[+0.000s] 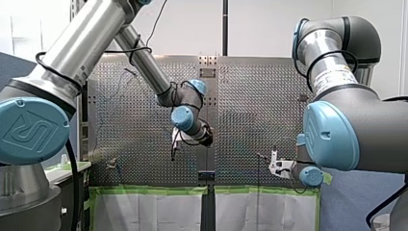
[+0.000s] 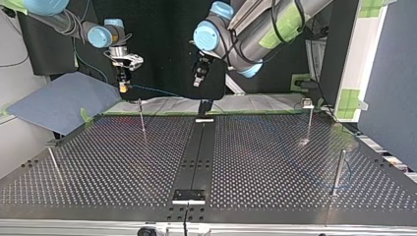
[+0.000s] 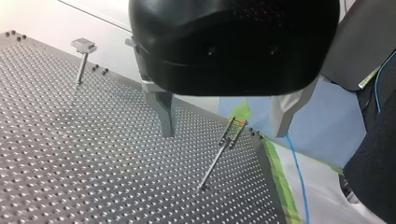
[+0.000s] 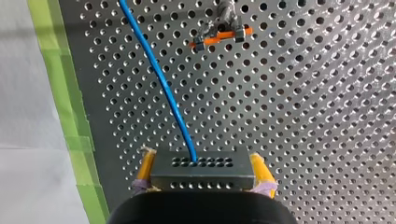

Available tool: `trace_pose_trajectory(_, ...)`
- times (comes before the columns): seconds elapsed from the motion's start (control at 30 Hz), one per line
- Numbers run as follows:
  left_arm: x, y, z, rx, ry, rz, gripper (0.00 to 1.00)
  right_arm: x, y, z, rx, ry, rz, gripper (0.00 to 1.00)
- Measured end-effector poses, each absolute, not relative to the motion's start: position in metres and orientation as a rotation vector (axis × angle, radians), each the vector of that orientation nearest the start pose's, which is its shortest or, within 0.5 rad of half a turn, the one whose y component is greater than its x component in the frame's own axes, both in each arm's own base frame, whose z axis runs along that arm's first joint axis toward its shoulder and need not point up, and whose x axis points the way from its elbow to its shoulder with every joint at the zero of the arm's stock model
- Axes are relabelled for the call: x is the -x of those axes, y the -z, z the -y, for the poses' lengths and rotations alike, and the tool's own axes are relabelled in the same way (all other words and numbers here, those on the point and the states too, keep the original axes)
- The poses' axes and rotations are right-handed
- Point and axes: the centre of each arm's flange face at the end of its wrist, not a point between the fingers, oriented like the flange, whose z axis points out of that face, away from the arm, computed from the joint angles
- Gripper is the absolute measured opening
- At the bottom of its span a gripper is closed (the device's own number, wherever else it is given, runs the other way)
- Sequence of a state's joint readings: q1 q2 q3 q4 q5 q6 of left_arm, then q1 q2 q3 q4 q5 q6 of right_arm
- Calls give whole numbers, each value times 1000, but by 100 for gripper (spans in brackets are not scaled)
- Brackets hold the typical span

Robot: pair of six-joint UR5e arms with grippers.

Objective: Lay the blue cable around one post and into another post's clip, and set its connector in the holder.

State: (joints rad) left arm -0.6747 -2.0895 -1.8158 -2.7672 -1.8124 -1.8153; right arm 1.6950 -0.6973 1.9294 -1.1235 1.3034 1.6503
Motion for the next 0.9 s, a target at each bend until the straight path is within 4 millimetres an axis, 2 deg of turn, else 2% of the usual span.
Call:
trace_pose_trajectory(0.2,-365,-106,428,-234,386,-1950,99,-226,44,516,-1550,-1497,1158,0)
trace_pose_trajectory(0.47,-387,-87,438,-213,404,-1911,99,-227,44,516,-1552,-1497,1156,0)
trace_pose_trajectory(0.77,-428,-71,448,-166,411,-1838,99,-227,44,516,-1551,-1495,1156,0)
trace_pose_trajectory(0.9,-448,-53,442,-141,402,-1818,99,-227,44,516,-1551,-1495,1156,0)
